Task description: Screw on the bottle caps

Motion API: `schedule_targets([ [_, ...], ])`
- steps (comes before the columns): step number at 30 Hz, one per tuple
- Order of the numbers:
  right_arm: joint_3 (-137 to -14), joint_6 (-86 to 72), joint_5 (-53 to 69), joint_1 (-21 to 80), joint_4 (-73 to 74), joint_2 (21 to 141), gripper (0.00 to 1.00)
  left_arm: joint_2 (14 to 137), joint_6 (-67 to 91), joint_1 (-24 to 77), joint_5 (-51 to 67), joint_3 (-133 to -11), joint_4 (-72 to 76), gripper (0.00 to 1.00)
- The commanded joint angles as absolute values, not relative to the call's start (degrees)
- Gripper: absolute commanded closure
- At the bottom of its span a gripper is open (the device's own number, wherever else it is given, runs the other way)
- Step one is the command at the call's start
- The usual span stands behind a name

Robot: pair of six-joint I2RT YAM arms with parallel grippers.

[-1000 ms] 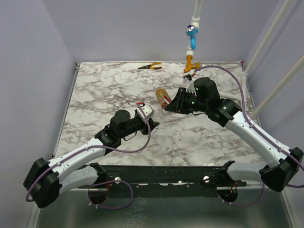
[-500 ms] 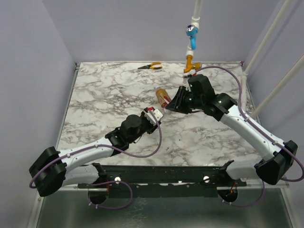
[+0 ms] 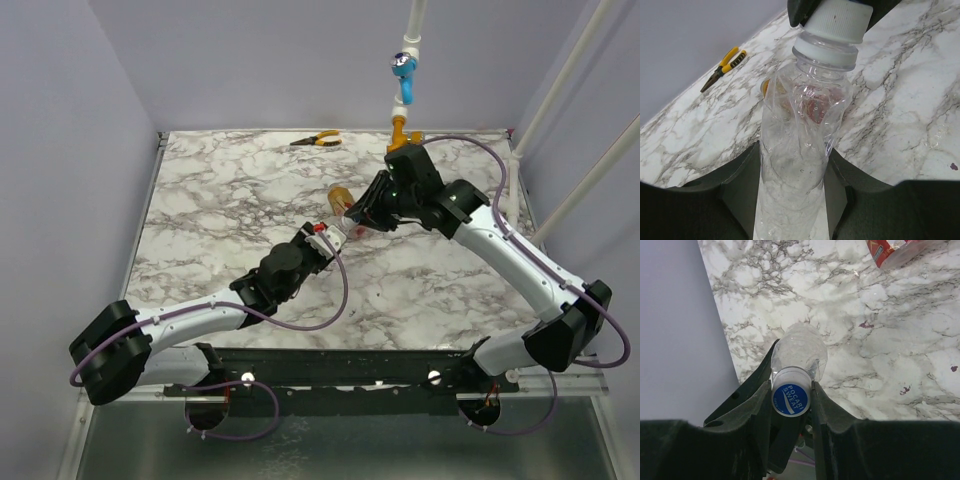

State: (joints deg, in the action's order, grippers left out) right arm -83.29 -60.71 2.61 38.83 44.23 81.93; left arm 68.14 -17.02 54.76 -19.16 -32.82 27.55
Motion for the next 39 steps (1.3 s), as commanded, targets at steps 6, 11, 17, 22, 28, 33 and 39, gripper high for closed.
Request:
schedule_targets([
  [6, -88.6, -62.9, 1.1, 40.7, 51.2, 87.0, 0.81, 67.5, -9.8, 56.6, -16.6, -33.4, 42.7, 0.96],
  [11, -90.6, -62.1, 0.3, 40.7, 52.4, 88.1, 0.76, 69.3, -7.6, 56.6, -16.9, -33.3, 42.6, 0.96],
  [17, -93.1, -60.7, -2.8, 40.7, 54.3, 89.5, 0.68, 70.9, -6.8, 56.5, -17.0, -33.5, 42.4, 0.96],
  [22, -94.1, -60.0, -4.2, 40.8, 55.4, 89.9, 0.63, 71.5, -5.0, 55.7, -14.8, -34.4, 40.1, 0.96],
  [28, -95.4, -59.6, -5.7, 40.9, 56.5, 89.9, 0.6, 71.8, -4.2, 54.9, -13.6, -34.8, 38.4, 0.96],
  [33, -96.4, -59.3, -6.3, 41.0, 57.3, 90.1, 0.55, 72.1, -3.9, 54.5, -12.8, -35.0, 37.3, 0.96],
  [39, -97.5, -58.8, -7.1, 41.0, 57.5, 90.1, 0.48, 72.0, -2.6, 53.9, -11.8, -34.4, 36.7, 0.97],
])
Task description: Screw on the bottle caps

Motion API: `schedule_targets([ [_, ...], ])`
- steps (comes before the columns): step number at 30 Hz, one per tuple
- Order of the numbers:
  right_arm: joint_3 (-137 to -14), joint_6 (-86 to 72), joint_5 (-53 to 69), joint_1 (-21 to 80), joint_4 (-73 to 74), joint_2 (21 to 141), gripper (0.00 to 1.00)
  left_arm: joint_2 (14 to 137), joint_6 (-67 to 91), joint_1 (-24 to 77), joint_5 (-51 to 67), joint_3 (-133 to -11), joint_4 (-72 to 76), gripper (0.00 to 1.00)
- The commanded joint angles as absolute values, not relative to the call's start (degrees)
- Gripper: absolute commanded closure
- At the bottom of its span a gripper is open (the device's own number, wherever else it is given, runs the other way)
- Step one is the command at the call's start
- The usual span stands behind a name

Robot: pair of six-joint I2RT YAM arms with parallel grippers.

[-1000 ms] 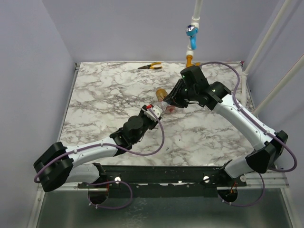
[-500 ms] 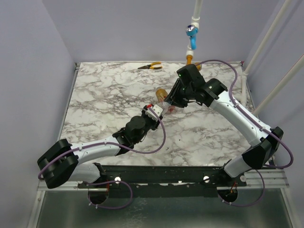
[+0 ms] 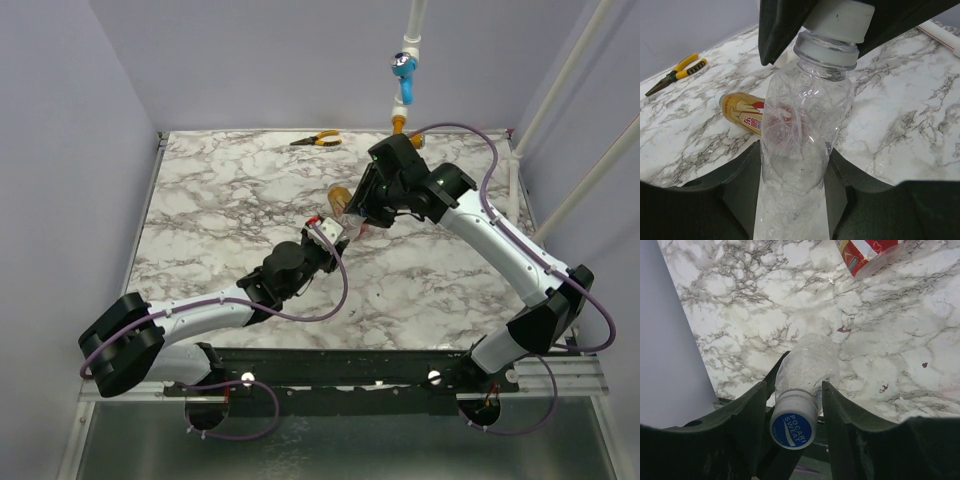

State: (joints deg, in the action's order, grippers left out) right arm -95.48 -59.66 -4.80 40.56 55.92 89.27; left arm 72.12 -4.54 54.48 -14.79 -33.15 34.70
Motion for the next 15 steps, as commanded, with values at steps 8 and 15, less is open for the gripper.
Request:
schedule_targets([
  [8, -97.0, -57.7, -9.3, 41.0, 56.2, 87.5, 0.19, 70.9, -0.3, 53.0, -9.3, -33.1, 35.7, 0.97],
  [15, -90.2, -53.8, -11.0, 40.9, 49.7, 80.7, 0.02, 69.6, 1.9, 52.0, -7.5, -32.5, 34.2, 0.97],
])
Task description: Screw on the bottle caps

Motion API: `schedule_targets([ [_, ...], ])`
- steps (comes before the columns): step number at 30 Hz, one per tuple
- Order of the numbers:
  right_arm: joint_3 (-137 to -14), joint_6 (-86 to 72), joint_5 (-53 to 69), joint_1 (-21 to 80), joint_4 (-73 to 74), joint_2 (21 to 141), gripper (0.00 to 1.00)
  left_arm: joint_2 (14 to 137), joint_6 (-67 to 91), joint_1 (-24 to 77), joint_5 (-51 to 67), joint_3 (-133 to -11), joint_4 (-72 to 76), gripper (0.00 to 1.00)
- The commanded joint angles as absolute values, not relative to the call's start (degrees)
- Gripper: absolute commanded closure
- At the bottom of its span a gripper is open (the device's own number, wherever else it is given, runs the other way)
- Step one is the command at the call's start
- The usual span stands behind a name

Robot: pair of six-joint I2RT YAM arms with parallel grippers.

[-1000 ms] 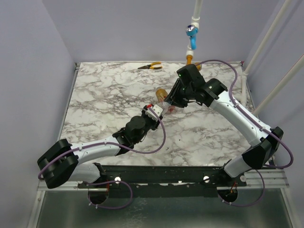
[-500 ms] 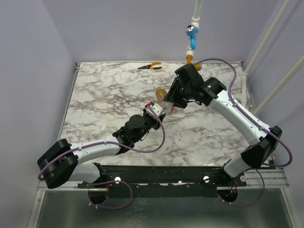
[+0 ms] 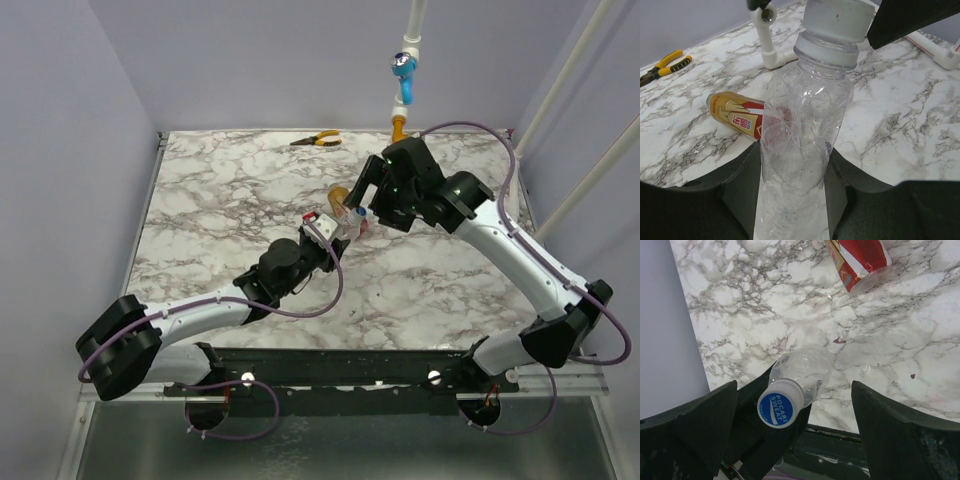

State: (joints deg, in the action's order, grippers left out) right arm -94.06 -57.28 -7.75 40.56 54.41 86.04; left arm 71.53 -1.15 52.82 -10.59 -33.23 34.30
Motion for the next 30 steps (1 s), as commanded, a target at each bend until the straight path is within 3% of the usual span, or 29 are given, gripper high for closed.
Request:
schedule_targets([
  [1, -89.0, -52.5, -11.6, 41.0, 48.1, 79.1, 0.02, 69.3, 2.4, 51.8, -6.9, -32.4, 34.0, 0.97],
  [6, -81.4, -38.3, -6.1, 41.0, 34.9, 71.2, 0.0, 68.2, 4.5, 50.8, -2.5, -32.9, 31.5, 0.97],
  [11, -80.3, -28.1, 4.8, 41.0, 30.8, 69.0, 0.01, 66.3, 5.9, 49.4, 4.4, -33.4, 29.2, 0.96],
  [21, -76.8, -18.2, 18.0, 41.0, 30.7, 65.2, 0.2, 59.5, 11.6, 41.3, 26.0, -33.4, 24.8, 0.97],
  [30, -77.3, -16.7, 21.9, 40.9, 29.7, 66.0, 0.32, 57.9, 13.9, 38.9, 33.6, -33.7, 23.2, 0.97],
])
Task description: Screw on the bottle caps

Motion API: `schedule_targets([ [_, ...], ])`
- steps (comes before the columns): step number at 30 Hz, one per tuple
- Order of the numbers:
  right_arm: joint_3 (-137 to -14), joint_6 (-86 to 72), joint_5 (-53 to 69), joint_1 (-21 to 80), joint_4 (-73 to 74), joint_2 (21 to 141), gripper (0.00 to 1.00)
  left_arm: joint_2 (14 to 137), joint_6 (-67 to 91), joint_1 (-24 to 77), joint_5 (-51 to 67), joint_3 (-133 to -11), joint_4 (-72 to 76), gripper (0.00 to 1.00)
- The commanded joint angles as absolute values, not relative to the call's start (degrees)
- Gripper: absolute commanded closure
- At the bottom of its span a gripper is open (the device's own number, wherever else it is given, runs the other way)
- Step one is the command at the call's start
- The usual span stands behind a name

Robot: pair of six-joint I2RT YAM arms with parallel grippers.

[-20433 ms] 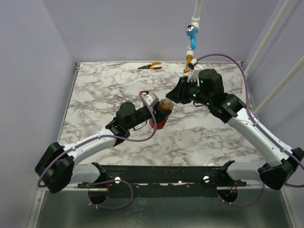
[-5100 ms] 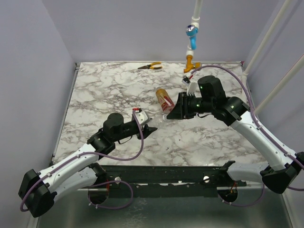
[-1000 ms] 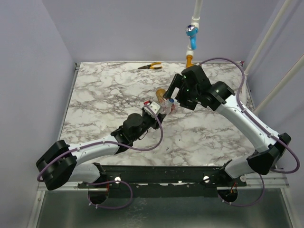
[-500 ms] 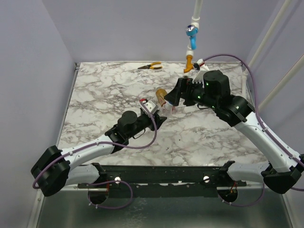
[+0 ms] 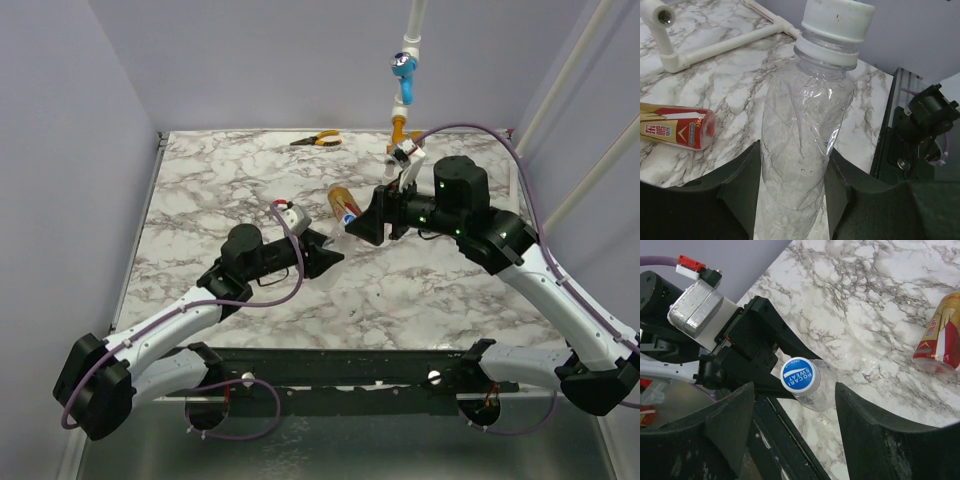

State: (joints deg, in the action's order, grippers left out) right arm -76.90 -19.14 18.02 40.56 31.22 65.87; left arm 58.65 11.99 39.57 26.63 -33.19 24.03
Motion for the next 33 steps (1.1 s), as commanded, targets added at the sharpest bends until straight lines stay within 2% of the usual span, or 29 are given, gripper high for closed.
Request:
schedule_targets([
  [1, -77.6, -16.4, 21.8, 41.0, 30.0, 66.4, 0.33, 57.9, 14.1, 38.9, 34.1, -33.9, 23.2, 0.97],
  [13, -79.4, -14.5, 25.4, 41.0, 31.5, 68.4, 0.43, 57.6, 15.6, 37.6, 37.2, -34.2, 23.1, 0.97],
  [24, -79.4, -14.9, 24.5, 41.0, 32.8, 68.9, 0.57, 58.1, 15.9, 36.9, 37.9, -34.8, 23.0, 0.97],
  [33, -79.4, -15.4, 23.4, 41.0, 34.0, 69.7, 0.63, 59.7, 16.3, 36.7, 36.7, -35.8, 22.9, 0.97],
])
